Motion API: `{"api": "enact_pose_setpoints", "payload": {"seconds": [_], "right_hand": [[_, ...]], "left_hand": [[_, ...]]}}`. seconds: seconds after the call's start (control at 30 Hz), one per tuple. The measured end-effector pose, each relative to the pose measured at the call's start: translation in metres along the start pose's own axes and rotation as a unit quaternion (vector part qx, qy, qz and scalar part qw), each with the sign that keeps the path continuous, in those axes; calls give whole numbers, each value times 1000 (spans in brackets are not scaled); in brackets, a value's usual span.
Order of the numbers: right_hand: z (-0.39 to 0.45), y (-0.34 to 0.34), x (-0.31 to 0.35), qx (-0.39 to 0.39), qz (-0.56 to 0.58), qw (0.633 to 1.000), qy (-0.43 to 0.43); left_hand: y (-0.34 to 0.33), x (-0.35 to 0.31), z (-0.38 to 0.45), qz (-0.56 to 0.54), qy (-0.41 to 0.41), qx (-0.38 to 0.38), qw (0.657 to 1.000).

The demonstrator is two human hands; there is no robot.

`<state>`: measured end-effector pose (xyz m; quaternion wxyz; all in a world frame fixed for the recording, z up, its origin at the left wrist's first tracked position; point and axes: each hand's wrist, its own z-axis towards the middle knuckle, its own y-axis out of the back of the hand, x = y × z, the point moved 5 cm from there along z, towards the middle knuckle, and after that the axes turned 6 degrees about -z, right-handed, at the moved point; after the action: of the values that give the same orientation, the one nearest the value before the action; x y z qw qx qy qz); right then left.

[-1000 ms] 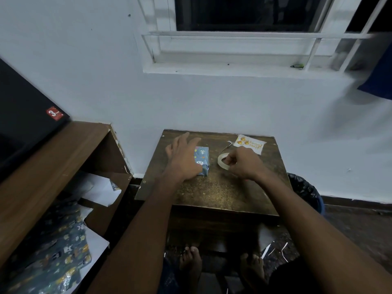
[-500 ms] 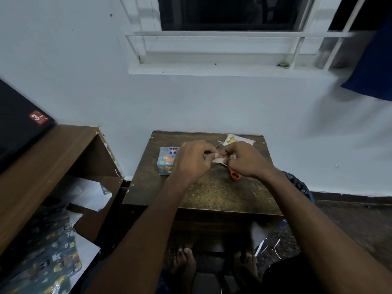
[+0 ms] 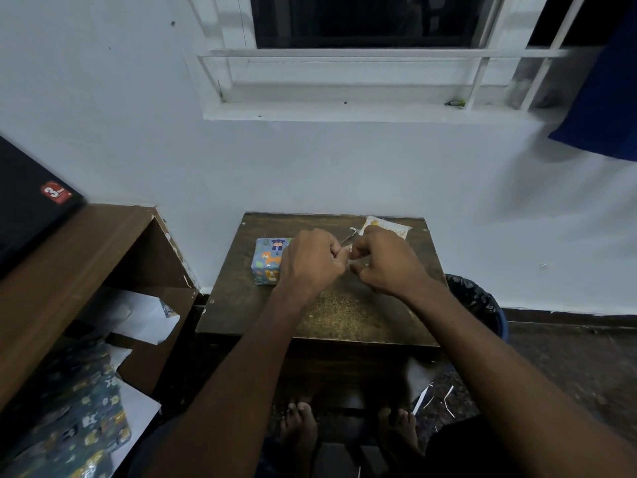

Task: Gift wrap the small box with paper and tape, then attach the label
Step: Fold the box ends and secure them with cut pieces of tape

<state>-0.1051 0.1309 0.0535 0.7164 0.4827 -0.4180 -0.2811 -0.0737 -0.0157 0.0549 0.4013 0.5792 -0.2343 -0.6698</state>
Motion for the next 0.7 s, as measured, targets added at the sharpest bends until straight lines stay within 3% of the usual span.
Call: {"api": "enact_pose_setpoints", "payload": {"seconds": [0.17, 0.5, 0.7], "right_hand": [[0, -2, 0, 13, 13, 1000, -1], [0, 5, -1, 22, 103, 994, -8], [3, 6, -24, 15, -3, 999, -42]], "left_hand": [[-3, 1, 0, 17, 0, 30, 999], [-8, 6, 3, -53, 12, 7, 999], [-22, -3, 7, -95, 17, 9, 995]]}}
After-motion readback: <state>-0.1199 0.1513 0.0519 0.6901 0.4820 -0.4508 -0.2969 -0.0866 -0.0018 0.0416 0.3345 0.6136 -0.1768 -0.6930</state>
